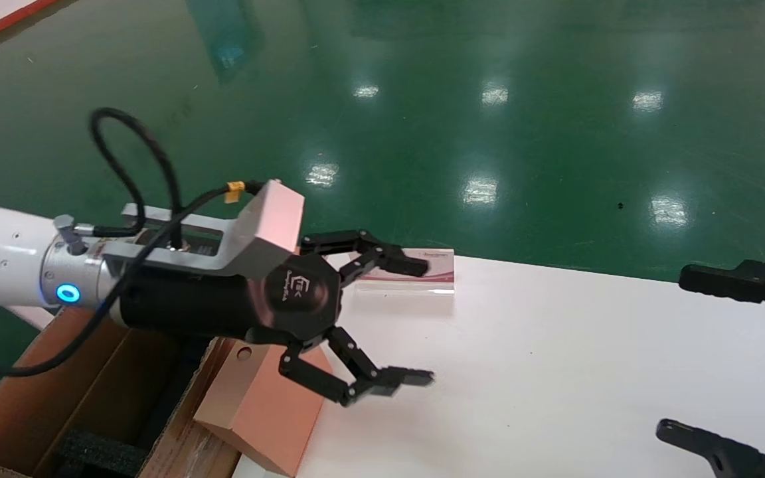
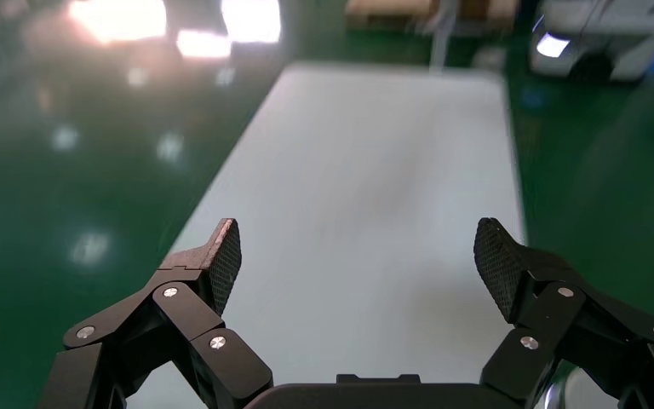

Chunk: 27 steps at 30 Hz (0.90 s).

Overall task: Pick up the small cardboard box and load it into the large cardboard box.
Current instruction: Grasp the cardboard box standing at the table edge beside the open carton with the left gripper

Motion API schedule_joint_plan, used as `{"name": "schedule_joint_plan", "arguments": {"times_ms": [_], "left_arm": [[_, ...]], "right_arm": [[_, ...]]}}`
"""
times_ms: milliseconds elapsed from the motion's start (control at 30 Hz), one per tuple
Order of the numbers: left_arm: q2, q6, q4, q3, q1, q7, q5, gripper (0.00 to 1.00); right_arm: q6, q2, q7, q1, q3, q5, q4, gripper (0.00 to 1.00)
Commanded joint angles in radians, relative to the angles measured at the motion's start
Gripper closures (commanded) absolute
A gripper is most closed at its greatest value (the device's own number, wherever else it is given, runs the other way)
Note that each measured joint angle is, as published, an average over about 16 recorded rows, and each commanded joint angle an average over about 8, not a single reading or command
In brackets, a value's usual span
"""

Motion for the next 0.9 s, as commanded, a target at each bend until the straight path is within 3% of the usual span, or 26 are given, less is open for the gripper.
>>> {"name": "schedule_joint_plan", "arguments": {"times_ms": [33,367,900], "left_arm": [[-0.008,-0.008,-0.01,0.023,-0.029,-0.035,0.064,0.0],[0.09,0.09,-0.017,0.228,-0.311,-0.31,0.446,0.0],[0.13,0.116,-0.016,0.584,-0.571,-0.61,0.574,0.0]], "right_arm": [[0.0,0.0,0.0,0.0,0.0,0.0,0.0,0.0],[0.0,0.0,0.0,0.0,-0.001,0.001,0.0,0.0],[0.001,0.001,-0.001,0.0,-0.002,0.001,0.0,0.0]]}}
